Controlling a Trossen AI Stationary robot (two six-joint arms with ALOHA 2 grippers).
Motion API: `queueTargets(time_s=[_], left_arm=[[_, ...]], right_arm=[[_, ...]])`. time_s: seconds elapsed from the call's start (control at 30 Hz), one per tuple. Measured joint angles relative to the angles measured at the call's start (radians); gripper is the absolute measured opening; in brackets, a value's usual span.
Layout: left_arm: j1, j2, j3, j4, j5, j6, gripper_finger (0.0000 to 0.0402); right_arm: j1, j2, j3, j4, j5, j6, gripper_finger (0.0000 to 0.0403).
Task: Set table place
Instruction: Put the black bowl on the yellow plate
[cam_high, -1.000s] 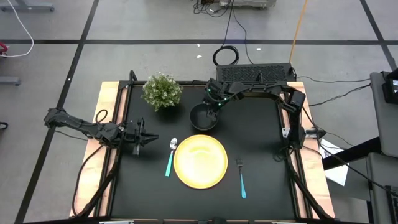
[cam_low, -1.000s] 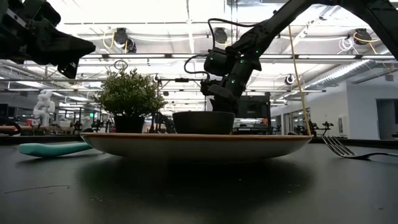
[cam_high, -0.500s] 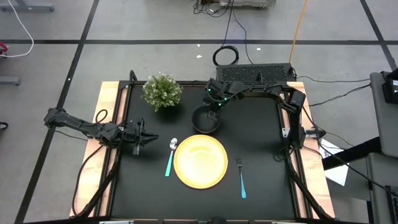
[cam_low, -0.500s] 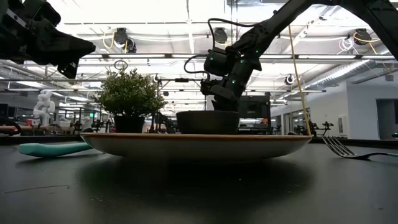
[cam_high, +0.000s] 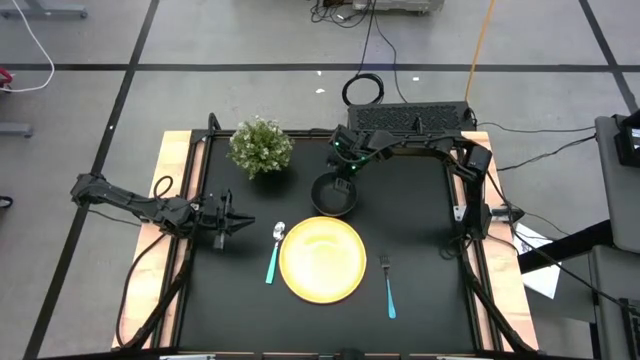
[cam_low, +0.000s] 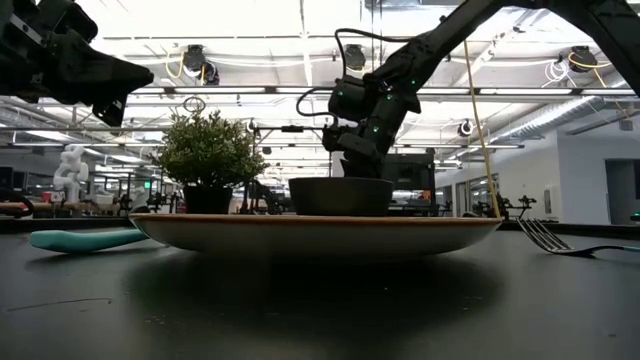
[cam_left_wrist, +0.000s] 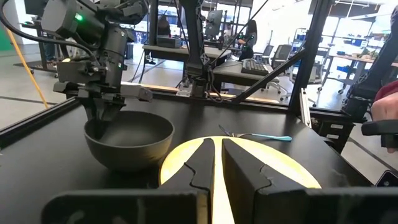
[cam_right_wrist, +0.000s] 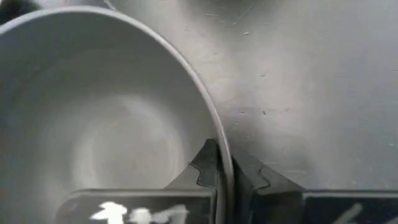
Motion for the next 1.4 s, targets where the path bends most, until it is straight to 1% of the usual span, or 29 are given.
queueTargets(time_s=[0.07, 0.3, 0.5, 0.8, 1.17, 1.4], left_arm=[[0.000, 0.000, 0.000, 0.000, 0.000, 0.000, 0.0031], [0.000, 0.000, 0.000, 0.000, 0.000, 0.000, 0.0031], [0.000, 0.000, 0.000, 0.000, 0.000, 0.000, 0.0031], [0.000, 0.000, 0.000, 0.001, 0.000, 0.000, 0.0031], [0.000, 0.000, 0.000, 0.008, 0.000, -0.001, 0.0031], [0.000, 0.000, 0.000, 0.008, -0.001, -0.005, 0.0031]], right_arm=[[-0.007, 0.000, 0.011, -0.022, -0.026, -0.001, 0.0002], [-0.010, -0.002, 0.070, -0.070, -0.028, -0.020, 0.0001], [-0.010, -0.039, 0.102, -0.092, -0.030, -0.029, 0.0001], [-0.003, -0.114, 0.106, -0.169, -0.032, -0.028, 0.0002], [0.041, -0.200, 0.106, -0.163, -0.039, -0.025, 0.0003], [0.040, -0.204, 0.107, -0.162, -0.068, -0.027, 0.0003]])
